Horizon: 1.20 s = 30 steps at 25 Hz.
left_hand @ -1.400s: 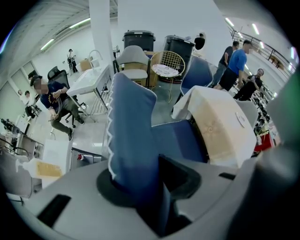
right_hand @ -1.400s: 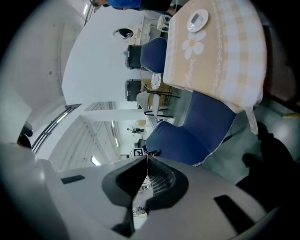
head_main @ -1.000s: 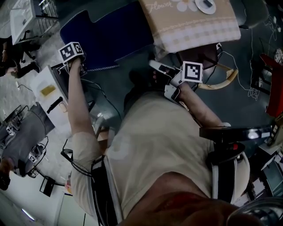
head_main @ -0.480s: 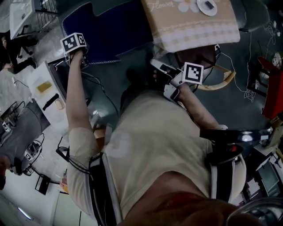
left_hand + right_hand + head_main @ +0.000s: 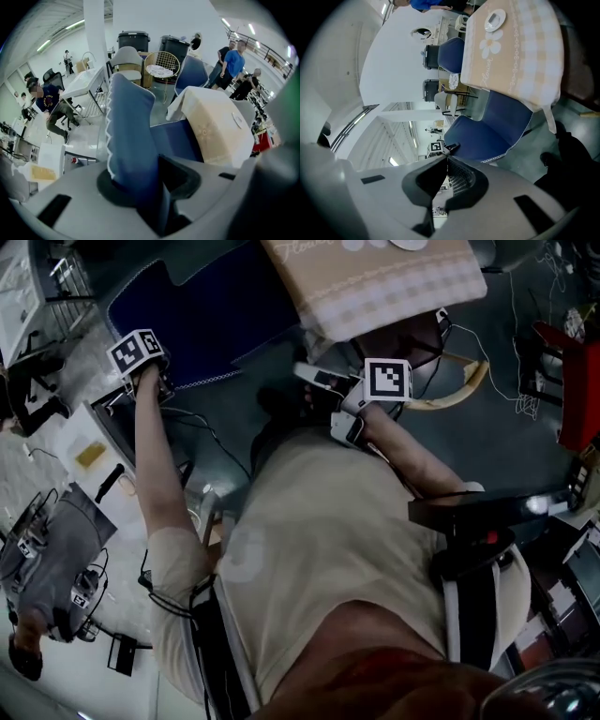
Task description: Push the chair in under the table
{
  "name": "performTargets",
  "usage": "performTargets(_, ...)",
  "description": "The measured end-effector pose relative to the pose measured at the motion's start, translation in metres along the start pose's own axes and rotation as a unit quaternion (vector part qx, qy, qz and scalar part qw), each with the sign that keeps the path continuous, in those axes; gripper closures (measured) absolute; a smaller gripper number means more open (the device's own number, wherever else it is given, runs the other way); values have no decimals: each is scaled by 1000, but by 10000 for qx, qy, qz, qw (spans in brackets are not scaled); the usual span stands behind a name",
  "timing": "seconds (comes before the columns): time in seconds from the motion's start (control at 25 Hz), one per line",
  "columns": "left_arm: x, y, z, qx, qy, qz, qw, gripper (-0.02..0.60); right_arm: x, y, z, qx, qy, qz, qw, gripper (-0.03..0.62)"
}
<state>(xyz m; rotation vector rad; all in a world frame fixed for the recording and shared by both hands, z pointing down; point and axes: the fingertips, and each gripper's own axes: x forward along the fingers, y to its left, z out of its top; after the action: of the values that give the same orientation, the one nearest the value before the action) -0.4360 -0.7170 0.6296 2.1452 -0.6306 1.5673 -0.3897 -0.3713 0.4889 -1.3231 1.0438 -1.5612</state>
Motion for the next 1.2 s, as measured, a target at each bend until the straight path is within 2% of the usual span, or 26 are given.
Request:
performTargets(0.12,-3,5,3,-86,-54,47,9999,445,-3,-6,5,125,-64,-216,9997,582)
performTargets(0.28,-7,8,1,-162,-77,90,9998,445,2,7,2,81,-66,209,9997,582)
performTargets(0.36,-5,6,-2,-169,-50,93,9998,445,1,8,-1,106,-63,266,9996,582)
performTargets(0.68,2,6,4,-81,52,335,9994,443,0,-3,0,132,-21,95,9999,582)
performTargets(1.2,6,-2,8,-8,59,275,9996,443,3,-8,-7,211,-25,-13,9998,582)
